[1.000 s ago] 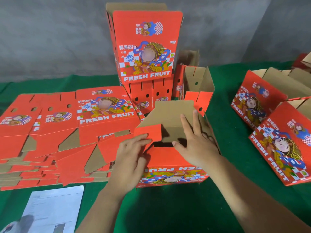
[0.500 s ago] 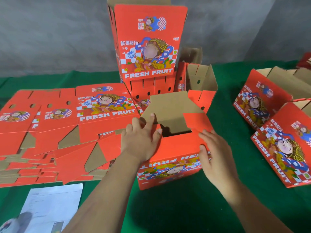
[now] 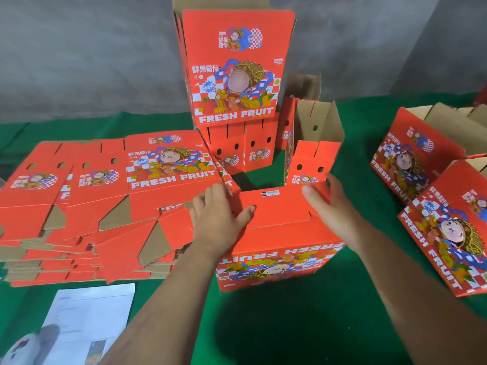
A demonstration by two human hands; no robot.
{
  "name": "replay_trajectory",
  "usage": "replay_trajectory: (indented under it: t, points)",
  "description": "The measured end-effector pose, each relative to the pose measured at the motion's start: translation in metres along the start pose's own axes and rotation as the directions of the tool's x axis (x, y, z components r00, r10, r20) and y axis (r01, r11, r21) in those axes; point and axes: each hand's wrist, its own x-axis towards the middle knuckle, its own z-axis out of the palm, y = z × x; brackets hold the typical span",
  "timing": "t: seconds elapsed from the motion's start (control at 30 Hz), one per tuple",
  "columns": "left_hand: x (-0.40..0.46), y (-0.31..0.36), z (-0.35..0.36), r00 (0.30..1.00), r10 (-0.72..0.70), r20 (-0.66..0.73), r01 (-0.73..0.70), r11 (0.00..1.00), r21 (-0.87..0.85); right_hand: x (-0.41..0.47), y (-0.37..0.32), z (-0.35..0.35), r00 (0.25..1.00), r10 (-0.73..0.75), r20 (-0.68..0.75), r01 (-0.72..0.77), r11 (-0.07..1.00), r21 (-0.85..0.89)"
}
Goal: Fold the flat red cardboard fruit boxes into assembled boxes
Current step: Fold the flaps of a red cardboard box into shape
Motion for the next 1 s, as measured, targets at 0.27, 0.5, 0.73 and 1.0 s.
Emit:
replay_trajectory:
  t: [0.27,0.5,0.73,1.0]
  points:
    - [0.001,0.014,0.0,0.962,-0.162,0.222,0.146,0.985,0.087,-0.012,0.006,0.013,0.995,0.03,-0.098,-0.08,0.825,-0.559]
    - [-0.023,0.009,-0.012,0.6,-0.158,0.784,0.799,0.162,-0.579,-0.022,0.003,-0.021,0.981,0.1,-0.166,-0.107,0.994,-0.03]
    - [-0.041,0.026,-0.016,0.695,-0.118,0.709,0.719,0.125,-0.684,-0.036,0.008,-0.051,0.914,0.079,-0.398,-0.045,0.995,0.094]
    - [-0.072,0.047,-0.009,0.883,-0.052,0.467,0.469,0.029,-0.883,-0.051,0.017,-0.075,0.874,0.11,-0.473,0.028,0.961,0.275]
